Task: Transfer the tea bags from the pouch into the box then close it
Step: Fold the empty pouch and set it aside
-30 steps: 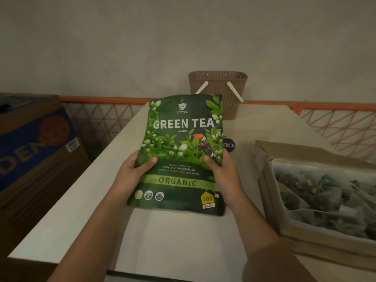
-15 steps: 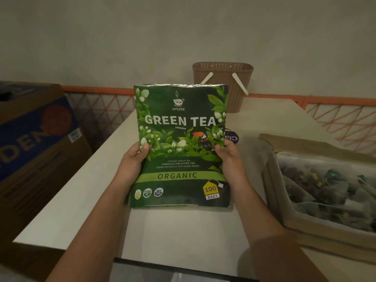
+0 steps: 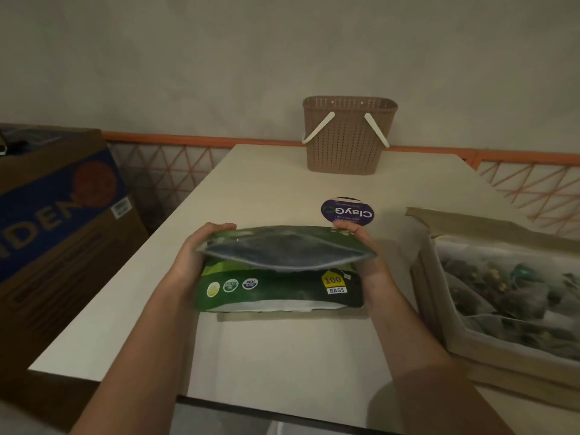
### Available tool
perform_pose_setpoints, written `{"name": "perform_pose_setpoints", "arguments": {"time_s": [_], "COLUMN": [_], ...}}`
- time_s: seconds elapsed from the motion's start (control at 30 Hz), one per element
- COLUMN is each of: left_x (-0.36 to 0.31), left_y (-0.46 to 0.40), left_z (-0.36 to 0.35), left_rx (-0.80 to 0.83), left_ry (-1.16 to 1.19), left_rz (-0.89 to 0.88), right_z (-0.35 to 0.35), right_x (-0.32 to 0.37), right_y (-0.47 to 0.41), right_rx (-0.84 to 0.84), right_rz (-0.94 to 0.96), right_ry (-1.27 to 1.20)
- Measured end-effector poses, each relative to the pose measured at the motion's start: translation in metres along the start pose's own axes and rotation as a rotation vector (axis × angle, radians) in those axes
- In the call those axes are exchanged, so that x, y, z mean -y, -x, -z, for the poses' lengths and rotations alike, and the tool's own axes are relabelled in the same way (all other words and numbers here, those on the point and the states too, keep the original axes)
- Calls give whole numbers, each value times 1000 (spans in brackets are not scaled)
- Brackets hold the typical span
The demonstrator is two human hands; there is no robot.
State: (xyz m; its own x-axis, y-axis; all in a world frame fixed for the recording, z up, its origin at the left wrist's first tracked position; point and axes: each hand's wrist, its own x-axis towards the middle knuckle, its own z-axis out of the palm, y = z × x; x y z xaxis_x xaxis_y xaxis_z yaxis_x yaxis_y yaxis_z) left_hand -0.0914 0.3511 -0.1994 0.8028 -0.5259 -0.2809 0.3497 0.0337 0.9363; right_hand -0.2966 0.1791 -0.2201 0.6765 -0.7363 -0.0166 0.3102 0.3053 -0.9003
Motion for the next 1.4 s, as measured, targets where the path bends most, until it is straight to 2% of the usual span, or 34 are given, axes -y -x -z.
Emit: {"name": "perform_pose_setpoints", "arguments": {"time_s": [0.07,0.1,0.2,0.3,0.43,0.5,0.6,0.67,0.73,0.8,0.9,1.0,1.13,1.2,1.3,1.4], "left_x": [-2,-4,7,20,24,33,37,36,32,30,36,39,40,39,39,38], "left_y": [0,2,18,29,24,26,29,33,39,42,39,35,32,33,34,33], "left_z": [1,2,-4,-7,-13,-17,-24,-29,-33,-36,-35,-34,-33,-34,-36,-35], "left_rx": [82,68,12,110,176,270,363,411,447,434,347,304,289,282,249,226], "left_ry": [9,22,215,347,148,55,-77,-5,140,124,71,73,75,68,62,108], "left_rz": [53,61,16,-44,-138,-182,-177,-119,-24,37,-44,-89,-133,-156,-174,-153], "right_z": [-3,-8,-14,-20,-24,-26,-23,-19,-16,-18,-23,-24,-25,-26,-32,-32], "right_x": [-1,2,3,5,2,2,-2,-5,-8,-8,-6,-6,-10,-11,-8,-5], "right_y": [1,6,7,8,9,11,10,7,6,8,9,8,9,10,12,13], "right_rx": [-27,-51,7,69,119,158,63,-25,-3,59,139,130,67,51,23,58], "right_rz": [-78,-125,-208,-257,-242,-225,-144,-60,-24,-49,-76,-117,18,77,119,62], "right_ry": [-94,-133,-274,-344,-188,-145,-31,105,234,235,164,108,420,467,357,191]}}
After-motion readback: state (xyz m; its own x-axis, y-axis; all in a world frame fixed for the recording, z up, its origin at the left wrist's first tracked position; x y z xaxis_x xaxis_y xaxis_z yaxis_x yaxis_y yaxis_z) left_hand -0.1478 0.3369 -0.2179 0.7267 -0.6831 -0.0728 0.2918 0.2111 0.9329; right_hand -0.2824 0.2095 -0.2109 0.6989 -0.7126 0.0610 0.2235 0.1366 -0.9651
